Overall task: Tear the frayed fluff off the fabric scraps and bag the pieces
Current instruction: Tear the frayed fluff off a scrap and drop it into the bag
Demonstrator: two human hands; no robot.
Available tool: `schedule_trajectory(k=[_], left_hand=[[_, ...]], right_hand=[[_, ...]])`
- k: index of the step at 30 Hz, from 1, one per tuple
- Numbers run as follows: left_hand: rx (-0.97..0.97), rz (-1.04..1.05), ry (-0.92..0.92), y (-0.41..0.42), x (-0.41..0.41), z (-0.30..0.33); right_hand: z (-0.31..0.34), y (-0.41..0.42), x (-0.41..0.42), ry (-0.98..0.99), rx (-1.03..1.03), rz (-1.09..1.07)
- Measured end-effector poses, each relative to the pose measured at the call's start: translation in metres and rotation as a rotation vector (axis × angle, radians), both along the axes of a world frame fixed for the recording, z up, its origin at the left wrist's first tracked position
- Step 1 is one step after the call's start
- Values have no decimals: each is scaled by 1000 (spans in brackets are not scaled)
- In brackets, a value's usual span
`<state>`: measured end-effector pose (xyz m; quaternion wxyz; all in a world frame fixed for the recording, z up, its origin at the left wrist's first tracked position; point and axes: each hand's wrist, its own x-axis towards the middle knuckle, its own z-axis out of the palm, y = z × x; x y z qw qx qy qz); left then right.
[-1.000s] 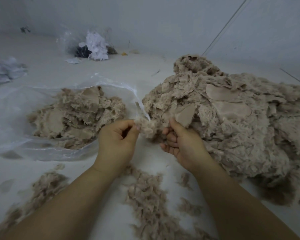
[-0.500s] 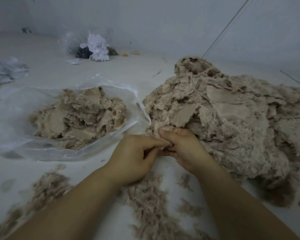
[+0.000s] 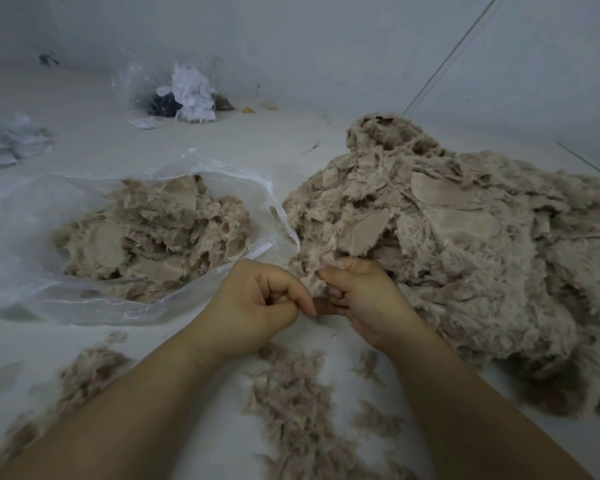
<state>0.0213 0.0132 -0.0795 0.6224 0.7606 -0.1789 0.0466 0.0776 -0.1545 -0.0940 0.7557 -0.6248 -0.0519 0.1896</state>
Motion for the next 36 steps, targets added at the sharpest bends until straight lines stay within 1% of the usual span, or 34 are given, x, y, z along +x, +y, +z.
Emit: schedule_trajectory(k=[3,6,7,9,11,17,20,23,26,28,29,31,33,34,36], left_hand=[[28,-59,-1,-1,-2,2],[21,-103,14,2,-3,-1],[36,-96,12,2,-2,-1],[94,-69,13,1,0,-1],[108,-56,49,0,2,-1],[-64,-10,137,0,4,-3],[-114,47,143,2,6,-2],[-71,153,182,-2,7,-2],[57,193,203,-8,9,-6],[104,201,217,-10,11,-9],[89,206,235,-9,12,-11],[-9,218,282,-8,14,-11],[-80,242,280,-7,16,-10],[-74,254,253,-7,17,-10],[13,247,198,-10,15,-10]], right_hand=[[1,0,-1,-26,-22,15],[4,-2,-1,24,30,-22],[5,-2,-2,11,29,-9],[3,-2,-3,-76,-41,43],[1,-1,-3,-111,-77,64],[1,-5,0,-62,-34,16],[2,-4,0,-52,-41,-5],[0,-4,0,-65,-51,16],[-1,-6,2,-80,-30,57],[-1,-6,2,-112,-40,90],[-2,-6,3,-115,-50,88],[-4,-7,6,-73,-52,46],[-5,-6,6,-53,-43,16],[-3,-5,5,-53,-42,23],[0,-4,2,-64,-46,41]])
